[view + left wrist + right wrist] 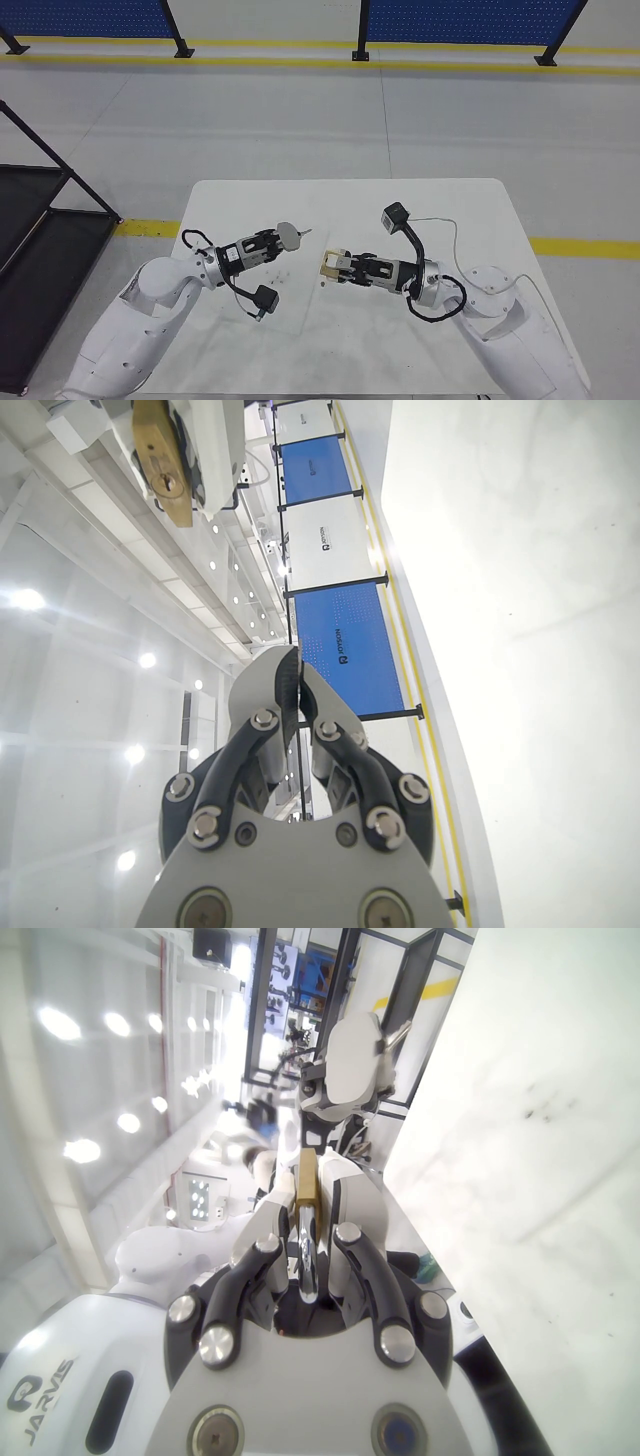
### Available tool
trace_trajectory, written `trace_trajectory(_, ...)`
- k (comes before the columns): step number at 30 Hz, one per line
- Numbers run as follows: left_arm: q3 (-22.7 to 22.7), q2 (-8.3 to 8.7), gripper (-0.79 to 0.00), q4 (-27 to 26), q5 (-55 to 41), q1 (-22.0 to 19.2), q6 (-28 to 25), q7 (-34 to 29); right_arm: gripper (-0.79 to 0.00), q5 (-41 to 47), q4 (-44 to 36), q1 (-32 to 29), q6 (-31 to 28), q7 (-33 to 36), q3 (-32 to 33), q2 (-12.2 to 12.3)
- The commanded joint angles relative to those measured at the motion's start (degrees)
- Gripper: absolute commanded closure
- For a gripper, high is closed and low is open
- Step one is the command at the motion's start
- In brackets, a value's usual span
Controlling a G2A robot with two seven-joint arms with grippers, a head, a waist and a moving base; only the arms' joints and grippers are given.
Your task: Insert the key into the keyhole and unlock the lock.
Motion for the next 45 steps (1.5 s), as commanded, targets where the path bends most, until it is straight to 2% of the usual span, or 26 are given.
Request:
trace_trajectory(1, 0.0, 0.0, 0.0, 0.0, 0.01, 0.0, 0.01, 0.03, 0.0, 0.0, 0.0, 0.0, 0.0, 0.0, 0.0, 0.0)
trace_trajectory(7, 0.01, 0.02, 0.0, -0.13, 0.82, -0.08, -0.04, -0.3, 0.0, 0.0, 0.0, 0.0, 0.0, 0.0, 0.0, 0.0)
trace_trajectory(11, -0.01, 0.56, 0.0, -1.83, 10.61, -1.62, -1.15, 0.84, 0.0, 0.0, 0.0, 0.0, 0.0, 0.0, 0.0, 0.0)
trace_trajectory(12, 0.28, 0.83, 0.0, -1.85, 13.31, -2.43, -2.32, 3.97, 0.0, 0.0, 0.0, 0.0, 0.0, 0.0, 0.0, 0.0)
trace_trajectory(18, -0.21, 1.56, 0.0, -0.38, 15.84, -6.74, -0.68, 13.71, 0.0, 0.0, 0.0, 0.0, 0.0, 0.0, 0.0, 0.0)
trace_trajectory(24, -0.7, 2.1, 0.0, 2.29, 10.62, -10.75, 1.16, 24.96, 0.0, 0.0, 0.0, 0.0, 0.0, 0.0, 0.0, 0.0)
trace_trajectory(29, -0.68, 2.52, 0.0, 2.92, 10.26, -13.78, 1.84, 29.93, 0.0, 0.0, 0.0, 0.0, 0.0, 0.0, 0.0, 0.0)
trace_trajectory(32, -0.2, 2.58, 0.0, 2.98, 9.12, -14.96, 1.77, 31.13, 0.0, 0.0, 0.0, 0.0, 0.0, 0.0, 0.0, 0.0)
trace_trajectory(45, 0.15, 2.52, 0.0, 2.81, 8.22, -14.58, 2.53, 30.25, 0.0, 0.0, 0.0, 0.0, 0.0, 0.0, 0.0, 0.0)
